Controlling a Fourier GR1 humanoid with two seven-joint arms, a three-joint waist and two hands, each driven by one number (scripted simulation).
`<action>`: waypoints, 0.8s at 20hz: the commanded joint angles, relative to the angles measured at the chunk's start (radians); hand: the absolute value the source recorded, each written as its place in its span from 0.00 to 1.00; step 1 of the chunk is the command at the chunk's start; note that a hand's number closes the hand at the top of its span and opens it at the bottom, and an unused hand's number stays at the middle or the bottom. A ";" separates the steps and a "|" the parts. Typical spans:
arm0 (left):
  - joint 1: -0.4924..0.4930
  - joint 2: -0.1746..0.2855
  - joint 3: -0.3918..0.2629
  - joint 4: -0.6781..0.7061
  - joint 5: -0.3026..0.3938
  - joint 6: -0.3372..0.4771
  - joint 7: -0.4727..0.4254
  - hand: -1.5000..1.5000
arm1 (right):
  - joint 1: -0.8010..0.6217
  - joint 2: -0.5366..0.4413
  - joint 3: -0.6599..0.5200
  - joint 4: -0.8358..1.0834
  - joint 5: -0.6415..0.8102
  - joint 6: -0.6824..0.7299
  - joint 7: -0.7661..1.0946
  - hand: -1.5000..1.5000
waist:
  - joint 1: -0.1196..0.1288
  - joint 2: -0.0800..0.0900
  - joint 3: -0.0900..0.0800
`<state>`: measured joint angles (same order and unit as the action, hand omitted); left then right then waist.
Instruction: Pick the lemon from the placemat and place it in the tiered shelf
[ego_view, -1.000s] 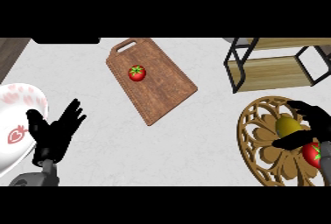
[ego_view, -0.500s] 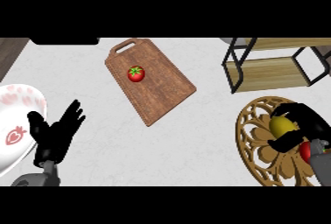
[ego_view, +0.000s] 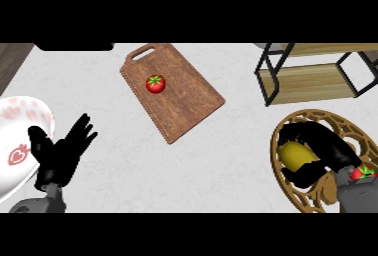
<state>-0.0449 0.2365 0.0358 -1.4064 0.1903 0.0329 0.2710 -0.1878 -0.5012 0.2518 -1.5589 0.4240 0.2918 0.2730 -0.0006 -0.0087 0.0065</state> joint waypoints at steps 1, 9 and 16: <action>0.006 -0.022 -0.007 0.034 -0.016 0.026 0.029 0.50 | -0.002 0.002 -0.026 -0.130 -0.062 0.035 -0.065 1.00 | -0.007 0.006 -0.007; 0.072 0.000 0.002 -0.012 -0.009 0.002 0.030 0.50 | 0.004 -0.070 -0.257 -0.606 -0.200 0.036 0.195 1.00 | -0.030 -0.005 -0.009; 0.066 -0.022 -0.018 -0.019 -0.017 -0.003 0.040 0.50 | -0.231 -0.197 -0.520 -0.584 -0.433 0.121 0.455 1.00 | -0.004 0.003 -0.008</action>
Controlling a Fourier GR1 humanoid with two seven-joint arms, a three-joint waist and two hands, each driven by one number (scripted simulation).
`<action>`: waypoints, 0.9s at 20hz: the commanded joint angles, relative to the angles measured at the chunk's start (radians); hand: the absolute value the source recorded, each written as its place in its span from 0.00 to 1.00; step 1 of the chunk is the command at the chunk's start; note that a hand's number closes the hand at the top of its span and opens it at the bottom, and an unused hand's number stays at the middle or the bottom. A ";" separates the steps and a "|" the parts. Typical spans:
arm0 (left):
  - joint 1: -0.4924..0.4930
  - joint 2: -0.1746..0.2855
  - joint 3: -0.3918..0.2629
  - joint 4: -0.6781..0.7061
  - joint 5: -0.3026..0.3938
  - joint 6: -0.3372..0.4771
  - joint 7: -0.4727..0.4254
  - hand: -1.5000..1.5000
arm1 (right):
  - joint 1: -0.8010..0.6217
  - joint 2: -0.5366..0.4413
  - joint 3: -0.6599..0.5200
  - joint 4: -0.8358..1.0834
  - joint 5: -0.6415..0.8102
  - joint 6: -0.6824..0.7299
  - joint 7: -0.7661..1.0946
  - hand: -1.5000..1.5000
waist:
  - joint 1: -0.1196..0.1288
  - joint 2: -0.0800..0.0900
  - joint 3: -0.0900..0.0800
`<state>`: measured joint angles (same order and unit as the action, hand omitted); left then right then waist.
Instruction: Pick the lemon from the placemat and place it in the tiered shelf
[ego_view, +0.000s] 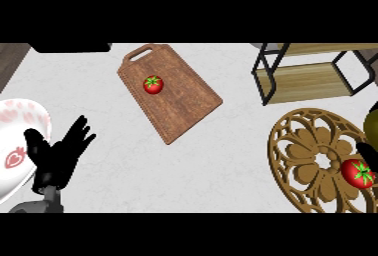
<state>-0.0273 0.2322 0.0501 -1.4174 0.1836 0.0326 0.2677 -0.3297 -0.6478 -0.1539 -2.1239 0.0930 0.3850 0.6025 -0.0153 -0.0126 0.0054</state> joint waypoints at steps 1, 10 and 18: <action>-0.003 -0.003 -0.007 0.021 0.007 -0.011 0.051 0.50 | -0.164 -0.084 -0.145 0.016 -0.150 0.043 0.152 1.00 | 0.011 0.009 -0.007; -0.020 -0.024 -0.017 0.058 -0.035 0.003 0.021 0.50 | -0.455 -0.237 -0.198 0.414 -0.200 0.092 0.156 1.00 | 0.032 0.016 -0.007; -0.043 -0.029 -0.022 0.037 -0.024 -0.014 0.075 0.50 | -0.636 -0.284 -0.129 0.719 -0.075 0.097 -0.005 1.00 | 0.036 0.017 -0.006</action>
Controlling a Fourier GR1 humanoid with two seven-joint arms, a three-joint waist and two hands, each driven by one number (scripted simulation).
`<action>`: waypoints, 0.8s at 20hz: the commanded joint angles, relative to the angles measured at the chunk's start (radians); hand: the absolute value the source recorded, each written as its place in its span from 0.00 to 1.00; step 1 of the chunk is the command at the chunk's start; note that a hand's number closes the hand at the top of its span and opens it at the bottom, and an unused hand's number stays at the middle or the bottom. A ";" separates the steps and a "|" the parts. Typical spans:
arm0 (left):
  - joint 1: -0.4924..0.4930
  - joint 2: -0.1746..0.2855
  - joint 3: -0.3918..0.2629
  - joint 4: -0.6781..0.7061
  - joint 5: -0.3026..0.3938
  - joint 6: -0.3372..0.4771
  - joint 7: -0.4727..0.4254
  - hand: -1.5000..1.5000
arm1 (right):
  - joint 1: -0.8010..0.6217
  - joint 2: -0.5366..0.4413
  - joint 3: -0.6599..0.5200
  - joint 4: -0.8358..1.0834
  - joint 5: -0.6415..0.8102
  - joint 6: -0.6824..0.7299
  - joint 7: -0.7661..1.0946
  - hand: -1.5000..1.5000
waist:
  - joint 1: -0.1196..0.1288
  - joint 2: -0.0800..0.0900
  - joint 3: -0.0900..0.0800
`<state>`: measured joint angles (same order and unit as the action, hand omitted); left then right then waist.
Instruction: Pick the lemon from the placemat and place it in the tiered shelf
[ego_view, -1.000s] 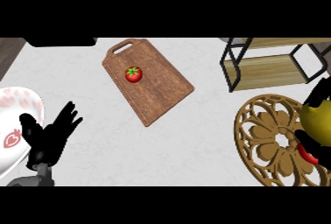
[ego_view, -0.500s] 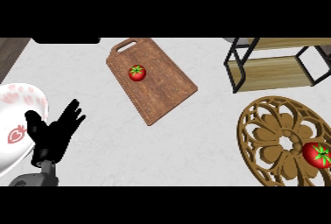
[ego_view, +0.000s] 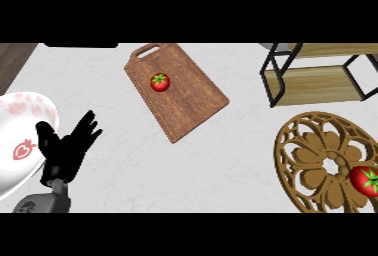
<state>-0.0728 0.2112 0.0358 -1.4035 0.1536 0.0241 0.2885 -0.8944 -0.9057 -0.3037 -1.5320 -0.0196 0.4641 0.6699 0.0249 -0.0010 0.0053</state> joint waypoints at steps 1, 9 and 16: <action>0.058 -0.002 -0.004 0.020 0.004 -0.023 0.005 0.50 | -0.105 0.001 0.057 0.158 0.074 -0.018 -0.072 1.00 | 0.005 0.007 -0.007; 0.010 -0.021 0.003 0.068 -0.017 -0.003 -0.017 0.50 | -0.164 -0.019 0.127 0.421 0.178 0.058 -0.342 1.00 | -0.002 0.009 -0.006; -0.040 -0.022 0.015 0.058 -0.001 0.002 0.049 0.50 | -0.265 0.018 0.188 0.653 0.329 -0.037 -0.523 1.00 | 0.003 0.011 -0.006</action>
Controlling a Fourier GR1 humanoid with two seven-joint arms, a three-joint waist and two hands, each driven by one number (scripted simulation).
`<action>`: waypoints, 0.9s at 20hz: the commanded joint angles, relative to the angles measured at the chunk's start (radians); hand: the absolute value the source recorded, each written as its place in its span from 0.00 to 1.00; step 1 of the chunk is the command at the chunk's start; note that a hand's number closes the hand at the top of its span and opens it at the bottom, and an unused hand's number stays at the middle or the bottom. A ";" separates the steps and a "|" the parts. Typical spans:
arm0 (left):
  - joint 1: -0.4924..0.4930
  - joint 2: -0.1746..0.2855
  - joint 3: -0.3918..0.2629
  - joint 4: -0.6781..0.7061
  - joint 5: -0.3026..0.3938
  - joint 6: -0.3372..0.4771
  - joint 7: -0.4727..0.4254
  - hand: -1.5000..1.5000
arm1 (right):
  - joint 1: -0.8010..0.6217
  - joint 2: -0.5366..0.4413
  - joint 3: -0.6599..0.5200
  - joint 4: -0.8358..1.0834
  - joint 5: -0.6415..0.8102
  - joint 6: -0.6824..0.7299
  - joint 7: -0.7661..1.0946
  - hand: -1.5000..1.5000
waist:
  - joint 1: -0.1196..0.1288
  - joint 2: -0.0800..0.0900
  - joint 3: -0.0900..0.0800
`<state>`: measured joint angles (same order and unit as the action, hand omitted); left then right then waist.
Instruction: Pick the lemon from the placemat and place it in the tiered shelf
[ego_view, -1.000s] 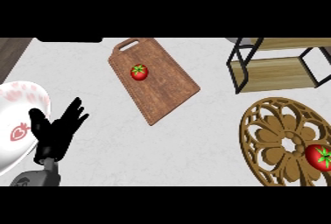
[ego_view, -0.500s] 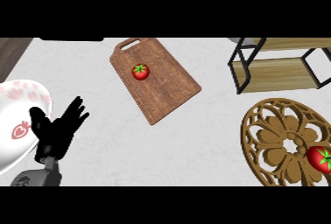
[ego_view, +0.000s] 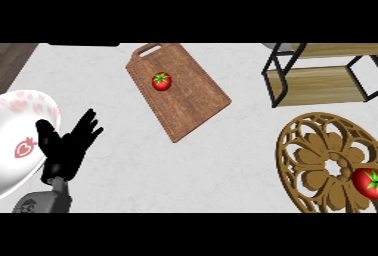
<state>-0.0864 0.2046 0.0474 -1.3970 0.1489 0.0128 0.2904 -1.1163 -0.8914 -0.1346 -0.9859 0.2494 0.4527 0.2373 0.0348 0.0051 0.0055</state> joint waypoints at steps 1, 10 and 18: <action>-0.001 -0.037 -0.023 0.062 -0.027 0.020 -0.001 0.50 | -0.085 0.008 0.021 0.166 0.078 -0.039 -0.105 1.00 | 0.001 0.008 -0.006; 0.013 -0.014 0.013 0.049 0.000 -0.008 0.010 0.50 | -0.150 0.081 0.041 0.360 0.181 -0.160 -0.241 1.00 | 0.000 0.006 -0.006; 0.030 -0.037 -0.014 0.064 -0.033 -0.003 -0.020 0.50 | -0.233 0.073 0.032 0.490 0.218 -0.159 -0.345 1.00 | 0.001 0.007 -0.006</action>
<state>-0.0789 0.1892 0.0548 -1.3927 0.1388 0.0003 0.2544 -1.2886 -0.8193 -0.1022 -0.5516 0.4460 0.2922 -0.0913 0.0359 0.0060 0.0069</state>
